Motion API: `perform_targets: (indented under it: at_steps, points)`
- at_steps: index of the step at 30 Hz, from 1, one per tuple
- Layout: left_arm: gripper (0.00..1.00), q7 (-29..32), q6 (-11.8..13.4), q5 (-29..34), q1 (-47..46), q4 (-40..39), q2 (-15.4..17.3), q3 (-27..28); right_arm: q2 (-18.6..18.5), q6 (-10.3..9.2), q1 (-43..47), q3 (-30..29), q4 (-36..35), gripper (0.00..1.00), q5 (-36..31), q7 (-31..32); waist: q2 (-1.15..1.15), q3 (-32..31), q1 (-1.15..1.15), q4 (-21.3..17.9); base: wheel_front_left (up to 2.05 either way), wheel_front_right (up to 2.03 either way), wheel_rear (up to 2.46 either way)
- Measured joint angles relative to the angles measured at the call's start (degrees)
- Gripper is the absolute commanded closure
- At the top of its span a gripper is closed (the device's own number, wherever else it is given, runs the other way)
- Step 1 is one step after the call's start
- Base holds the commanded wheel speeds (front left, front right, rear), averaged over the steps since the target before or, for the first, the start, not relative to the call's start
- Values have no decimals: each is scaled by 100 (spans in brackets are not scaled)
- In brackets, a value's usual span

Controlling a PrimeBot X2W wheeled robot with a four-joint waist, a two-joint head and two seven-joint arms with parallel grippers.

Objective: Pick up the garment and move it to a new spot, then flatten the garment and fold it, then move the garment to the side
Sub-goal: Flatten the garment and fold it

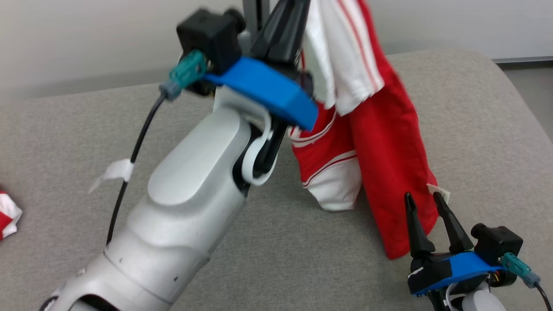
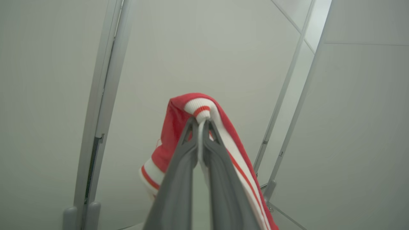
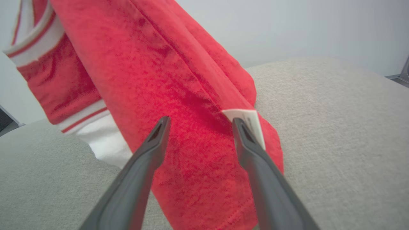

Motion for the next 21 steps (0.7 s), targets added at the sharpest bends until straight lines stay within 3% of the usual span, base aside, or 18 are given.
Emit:
perform_targets:
  at_steps: [7, 12, 21]
  points:
    - [100, -1, -211, -124, 1778, 510, 544, -8, -3, 0, 26, -88, -101, 0, -107, 92, 1, -51, -1, 709, 0, 0, 0]
    - [100, 19, -213, -438, 2641, 398, 898, 109, 2, 0, 96, -77, -204, 0, -141, 192, 0, -87, 0, 1087, 0, 0, 0]
    - [100, 18, 200, -746, 3779, -766, 1327, 379, 1, 0, 271, -125, -320, 0, -167, 285, 0, -227, -1, 1414, 0, 0, 0]
